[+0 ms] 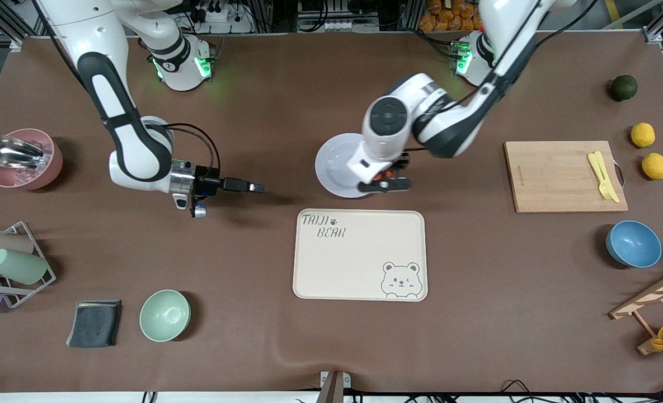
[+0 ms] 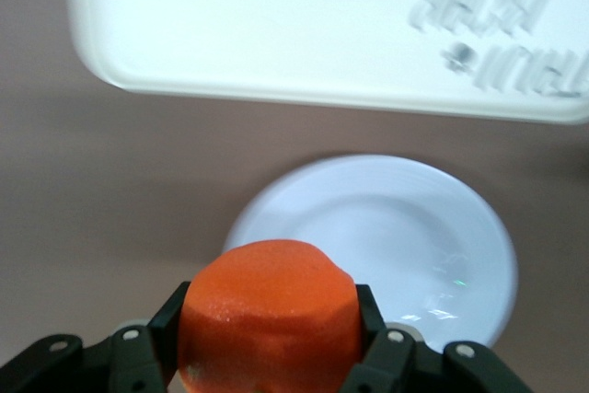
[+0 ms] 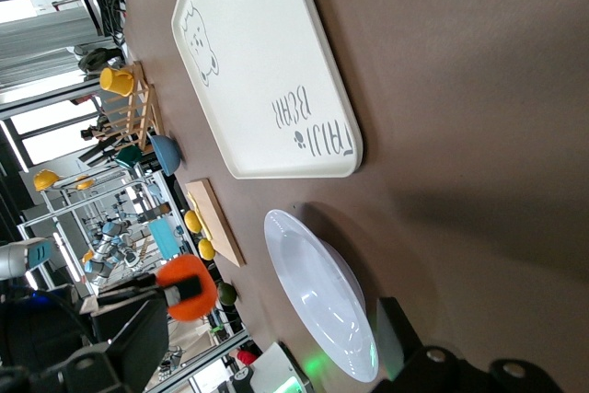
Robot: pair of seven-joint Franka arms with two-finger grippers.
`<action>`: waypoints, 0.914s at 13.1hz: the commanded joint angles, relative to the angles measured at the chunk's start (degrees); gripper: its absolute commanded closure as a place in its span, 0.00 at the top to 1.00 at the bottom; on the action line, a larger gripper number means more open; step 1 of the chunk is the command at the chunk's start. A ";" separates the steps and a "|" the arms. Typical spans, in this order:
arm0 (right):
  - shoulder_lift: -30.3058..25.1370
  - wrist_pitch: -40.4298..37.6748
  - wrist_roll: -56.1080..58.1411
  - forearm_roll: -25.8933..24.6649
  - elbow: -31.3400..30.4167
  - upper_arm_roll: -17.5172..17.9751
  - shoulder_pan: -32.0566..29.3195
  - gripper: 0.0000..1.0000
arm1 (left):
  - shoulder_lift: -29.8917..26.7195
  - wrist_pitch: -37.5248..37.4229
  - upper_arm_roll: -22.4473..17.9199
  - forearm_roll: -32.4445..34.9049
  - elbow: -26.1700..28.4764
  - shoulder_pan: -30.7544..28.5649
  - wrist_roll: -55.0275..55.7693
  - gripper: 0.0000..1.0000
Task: Place orange and plate with both arms
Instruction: 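Carry the orange over the plate and release it with the left gripper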
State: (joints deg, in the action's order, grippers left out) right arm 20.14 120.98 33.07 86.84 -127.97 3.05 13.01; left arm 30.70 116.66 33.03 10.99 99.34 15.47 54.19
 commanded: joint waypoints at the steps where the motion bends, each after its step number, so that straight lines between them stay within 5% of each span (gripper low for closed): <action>1: 0.08 0.66 1.74 2.01 -1.05 -0.33 1.14 1.00 | 7.96 -1.70 -1.99 0.17 -6.96 4.90 2.06 0.10; 8: 0.87 2.77 8.68 10.09 -3.34 -0.33 5.44 1.00 | 11.49 0.23 -9.47 0.00 -7.14 13.70 2.23 0.16; 9: 0.78 3.21 9.20 12.36 -3.34 -0.33 6.58 1.00 | 11.93 0.75 -9.56 0.00 -7.14 13.88 2.32 0.35; 11: 1.04 5.48 10.35 13.35 -3.51 -0.24 7.90 1.00 | 12.19 1.37 -9.56 0.00 -7.32 13.97 3.19 1.00; 12: 1.04 5.67 10.35 13.44 -3.51 -0.33 8.60 1.00 | 11.93 1.37 -9.56 0.00 -7.32 13.97 3.46 1.00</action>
State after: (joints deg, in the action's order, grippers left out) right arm 21.35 125.53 41.70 98.19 -131.05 3.08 20.05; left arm 42.18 117.87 24.13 10.99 93.48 28.75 56.37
